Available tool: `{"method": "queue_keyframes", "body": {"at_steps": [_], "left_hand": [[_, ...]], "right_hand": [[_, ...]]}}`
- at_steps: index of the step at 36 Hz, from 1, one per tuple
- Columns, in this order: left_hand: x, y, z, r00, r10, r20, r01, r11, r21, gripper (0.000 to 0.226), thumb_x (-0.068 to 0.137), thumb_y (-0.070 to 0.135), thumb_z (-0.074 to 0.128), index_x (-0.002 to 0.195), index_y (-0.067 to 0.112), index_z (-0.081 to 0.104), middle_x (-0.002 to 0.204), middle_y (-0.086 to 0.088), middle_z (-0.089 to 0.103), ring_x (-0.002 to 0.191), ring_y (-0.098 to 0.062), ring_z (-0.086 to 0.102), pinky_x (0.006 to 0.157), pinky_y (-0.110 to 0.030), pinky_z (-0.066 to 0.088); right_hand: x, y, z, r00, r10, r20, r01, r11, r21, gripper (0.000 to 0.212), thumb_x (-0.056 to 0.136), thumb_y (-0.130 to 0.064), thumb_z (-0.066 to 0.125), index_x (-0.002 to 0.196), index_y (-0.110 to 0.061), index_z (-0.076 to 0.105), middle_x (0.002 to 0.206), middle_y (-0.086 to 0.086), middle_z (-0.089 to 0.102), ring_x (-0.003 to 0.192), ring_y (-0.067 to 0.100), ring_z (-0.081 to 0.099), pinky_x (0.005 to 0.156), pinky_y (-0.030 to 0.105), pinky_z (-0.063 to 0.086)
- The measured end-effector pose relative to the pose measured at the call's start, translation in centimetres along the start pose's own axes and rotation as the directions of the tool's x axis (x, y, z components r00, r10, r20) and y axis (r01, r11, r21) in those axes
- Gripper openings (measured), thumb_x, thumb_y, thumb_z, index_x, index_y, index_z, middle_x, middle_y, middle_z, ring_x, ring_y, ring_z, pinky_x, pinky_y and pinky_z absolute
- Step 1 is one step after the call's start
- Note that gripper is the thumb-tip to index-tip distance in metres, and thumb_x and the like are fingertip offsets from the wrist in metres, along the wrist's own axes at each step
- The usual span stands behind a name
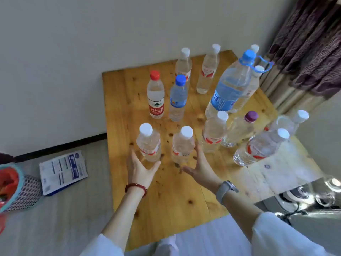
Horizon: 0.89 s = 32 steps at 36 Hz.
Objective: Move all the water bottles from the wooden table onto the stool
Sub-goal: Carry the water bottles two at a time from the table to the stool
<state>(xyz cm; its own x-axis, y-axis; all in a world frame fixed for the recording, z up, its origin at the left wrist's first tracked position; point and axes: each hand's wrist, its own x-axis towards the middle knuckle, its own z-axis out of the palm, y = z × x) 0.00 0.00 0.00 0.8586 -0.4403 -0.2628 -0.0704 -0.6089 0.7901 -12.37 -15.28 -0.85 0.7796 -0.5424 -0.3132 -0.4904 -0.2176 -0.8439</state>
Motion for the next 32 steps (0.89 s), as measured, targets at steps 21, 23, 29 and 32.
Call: {"method": "queue_keyframes", "body": {"at_steps": [21, 23, 29, 32], "left_hand": [[2.4, 0.4, -1.1, 0.922, 0.327, 0.205, -0.281, 0.933, -0.226, 0.059, 0.062, 0.052, 0.062, 0.108, 0.020, 0.045, 0.108, -0.009, 0.056, 0.100, -0.018, 0.056, 0.083, -0.022, 0.044], [1.0, 1.2, -0.5, 0.913, 0.335, 0.233, -0.285, 0.932, -0.224, 0.052, 0.060, 0.057, 0.059, 0.102, 0.030, 0.043, 0.101, -0.003, 0.057, 0.095, -0.018, 0.057, 0.080, -0.026, 0.046], [-4.8, 5.0, 3.5, 0.819, 0.410, 0.402, -0.326, 0.908, -0.263, 0.053, 0.058, 0.062, 0.055, 0.101, 0.032, 0.044, 0.096, 0.018, 0.056, 0.088, 0.010, 0.056, 0.068, -0.006, 0.042], [-9.1, 7.2, 6.6, 0.748, 0.427, 0.509, -0.332, 0.904, -0.270, 0.058, 0.055, 0.065, 0.051, 0.100, 0.028, 0.044, 0.092, 0.016, 0.058, 0.084, 0.000, 0.057, 0.063, -0.009, 0.042]], "right_hand": [[-3.9, -1.4, 0.4, 0.976, 0.115, -0.183, -0.069, 0.968, 0.240, 0.073, 0.070, -0.049, 0.069, 0.126, -0.026, 0.029, 0.121, -0.007, 0.053, 0.111, 0.004, 0.054, 0.090, 0.024, 0.046], [-6.6, -1.4, -0.2, 0.962, 0.145, -0.231, -0.090, 0.968, 0.233, 0.071, 0.067, -0.054, 0.066, 0.123, -0.030, 0.030, 0.117, -0.009, 0.055, 0.105, 0.001, 0.056, 0.085, 0.019, 0.046], [-15.7, 0.5, -2.7, 0.870, 0.255, -0.423, -0.157, 0.955, 0.253, 0.057, 0.081, -0.034, 0.064, 0.129, -0.024, 0.034, 0.108, -0.002, 0.060, 0.099, 0.012, 0.059, 0.086, 0.028, 0.045], [-21.7, 2.1, -4.3, 0.790, 0.312, -0.528, -0.205, 0.946, 0.252, 0.051, 0.081, -0.034, 0.064, 0.125, -0.028, 0.039, 0.095, -0.012, 0.061, 0.085, -0.004, 0.058, 0.072, 0.011, 0.041]]}}
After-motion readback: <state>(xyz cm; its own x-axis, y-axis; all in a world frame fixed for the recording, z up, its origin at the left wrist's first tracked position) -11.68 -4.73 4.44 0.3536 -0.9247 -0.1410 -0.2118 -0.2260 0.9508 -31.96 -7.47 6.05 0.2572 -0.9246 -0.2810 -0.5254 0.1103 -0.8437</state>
